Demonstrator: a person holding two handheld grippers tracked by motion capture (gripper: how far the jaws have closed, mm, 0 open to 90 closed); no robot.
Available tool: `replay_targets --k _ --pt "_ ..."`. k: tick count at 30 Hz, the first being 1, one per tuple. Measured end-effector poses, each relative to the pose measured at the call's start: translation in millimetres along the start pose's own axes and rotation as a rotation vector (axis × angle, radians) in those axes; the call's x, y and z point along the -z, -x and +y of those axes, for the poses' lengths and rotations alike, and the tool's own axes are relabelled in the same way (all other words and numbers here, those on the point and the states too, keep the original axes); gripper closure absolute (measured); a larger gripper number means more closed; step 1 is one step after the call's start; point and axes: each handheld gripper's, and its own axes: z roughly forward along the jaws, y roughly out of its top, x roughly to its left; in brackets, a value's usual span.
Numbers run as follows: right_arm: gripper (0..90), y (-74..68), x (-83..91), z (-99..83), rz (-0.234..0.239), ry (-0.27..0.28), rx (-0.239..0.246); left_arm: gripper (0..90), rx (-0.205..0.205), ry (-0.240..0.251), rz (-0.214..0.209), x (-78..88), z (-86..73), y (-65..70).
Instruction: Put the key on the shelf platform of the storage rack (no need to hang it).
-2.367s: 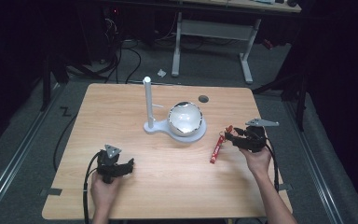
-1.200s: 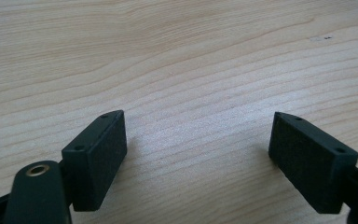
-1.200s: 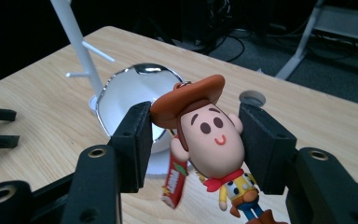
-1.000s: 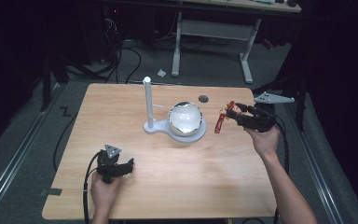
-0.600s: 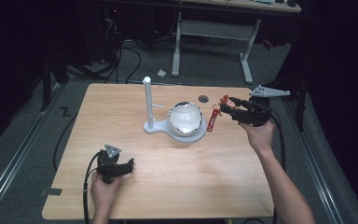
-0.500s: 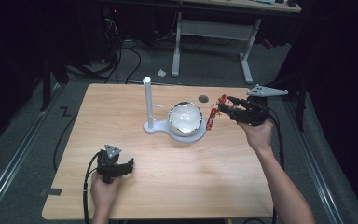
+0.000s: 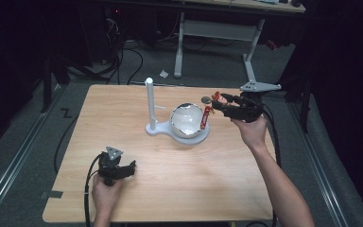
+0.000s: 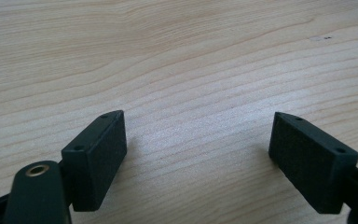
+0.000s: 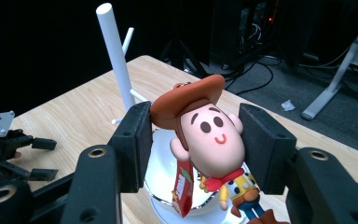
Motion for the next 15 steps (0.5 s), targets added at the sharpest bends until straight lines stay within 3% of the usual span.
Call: replay_targets --k 15 --pt "46.9 -2.1 -37.0 -3.2 -0.002 -0.061 -0.007 19.2 0.001 -0.004 -0.002 0.2 0.3 -0.1"
